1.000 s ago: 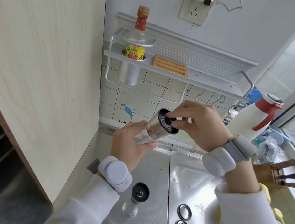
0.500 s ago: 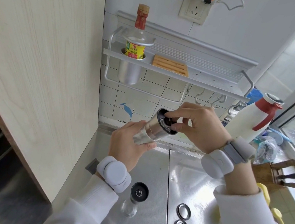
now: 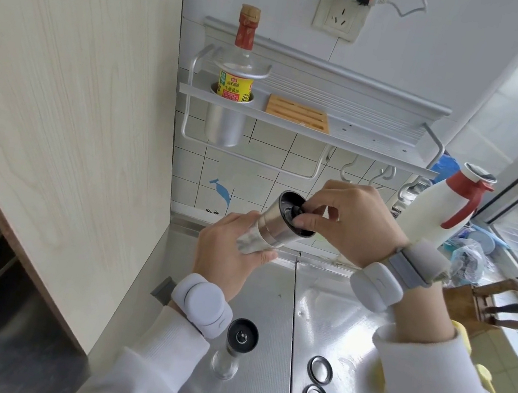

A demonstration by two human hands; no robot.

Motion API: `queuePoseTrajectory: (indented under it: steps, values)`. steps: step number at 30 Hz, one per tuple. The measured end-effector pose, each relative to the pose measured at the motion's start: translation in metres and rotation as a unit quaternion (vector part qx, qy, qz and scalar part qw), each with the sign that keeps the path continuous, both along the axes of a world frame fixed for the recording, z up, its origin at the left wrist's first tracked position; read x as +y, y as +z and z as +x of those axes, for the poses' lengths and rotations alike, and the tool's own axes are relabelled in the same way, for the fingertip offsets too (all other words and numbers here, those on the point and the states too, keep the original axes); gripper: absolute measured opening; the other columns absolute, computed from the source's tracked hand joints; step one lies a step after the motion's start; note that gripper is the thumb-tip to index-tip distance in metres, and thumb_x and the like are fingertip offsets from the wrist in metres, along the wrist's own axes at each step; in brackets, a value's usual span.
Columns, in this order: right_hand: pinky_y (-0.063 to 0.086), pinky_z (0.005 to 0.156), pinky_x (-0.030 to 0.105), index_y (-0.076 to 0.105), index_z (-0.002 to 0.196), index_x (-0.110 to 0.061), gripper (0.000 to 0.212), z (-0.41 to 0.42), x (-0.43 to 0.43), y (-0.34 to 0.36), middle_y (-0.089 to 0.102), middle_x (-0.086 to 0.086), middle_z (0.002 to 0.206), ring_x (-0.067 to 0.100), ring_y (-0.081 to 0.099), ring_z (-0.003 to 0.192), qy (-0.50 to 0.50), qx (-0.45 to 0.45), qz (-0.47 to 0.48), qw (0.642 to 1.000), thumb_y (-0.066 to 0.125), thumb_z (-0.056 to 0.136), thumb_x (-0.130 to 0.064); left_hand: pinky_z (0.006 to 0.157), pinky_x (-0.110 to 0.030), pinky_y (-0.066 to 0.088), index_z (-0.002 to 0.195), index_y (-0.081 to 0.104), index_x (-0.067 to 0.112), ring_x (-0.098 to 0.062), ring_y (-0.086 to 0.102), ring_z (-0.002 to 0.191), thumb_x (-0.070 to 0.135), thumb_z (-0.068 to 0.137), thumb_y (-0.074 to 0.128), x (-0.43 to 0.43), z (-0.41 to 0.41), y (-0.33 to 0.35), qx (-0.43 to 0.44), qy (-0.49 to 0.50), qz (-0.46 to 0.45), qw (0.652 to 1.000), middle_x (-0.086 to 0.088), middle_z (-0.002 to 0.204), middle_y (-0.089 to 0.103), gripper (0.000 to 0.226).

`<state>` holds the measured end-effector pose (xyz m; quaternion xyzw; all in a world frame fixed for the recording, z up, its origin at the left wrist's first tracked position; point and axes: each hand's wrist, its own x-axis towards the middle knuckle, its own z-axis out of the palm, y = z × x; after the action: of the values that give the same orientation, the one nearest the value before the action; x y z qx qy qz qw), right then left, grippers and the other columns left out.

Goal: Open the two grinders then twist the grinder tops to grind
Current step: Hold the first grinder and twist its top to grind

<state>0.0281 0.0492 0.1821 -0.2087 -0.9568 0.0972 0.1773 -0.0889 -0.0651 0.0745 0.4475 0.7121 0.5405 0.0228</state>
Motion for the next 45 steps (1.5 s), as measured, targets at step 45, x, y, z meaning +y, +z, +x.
queuePoseTrajectory:
  steps: [45]
  values:
    - [0.050, 0.073, 0.041, 0.070, 0.095, -0.029, 0.021, 0.0048, -0.0070, -0.0020, 0.057, -0.008, 0.093, 0.014, 0.051, 0.068, -0.016, -0.016, -0.023, 0.999, 0.068, 0.075, -0.036, 0.065, -0.004, 0.033, 0.099, 0.068, 0.017, -0.013, 0.054, 0.073, 0.023, 0.059, 0.085, -0.0019, 0.0024, -0.0021, -0.002, 0.002, 0.000, 1.000, 0.008, 0.085, 0.062, 0.044]
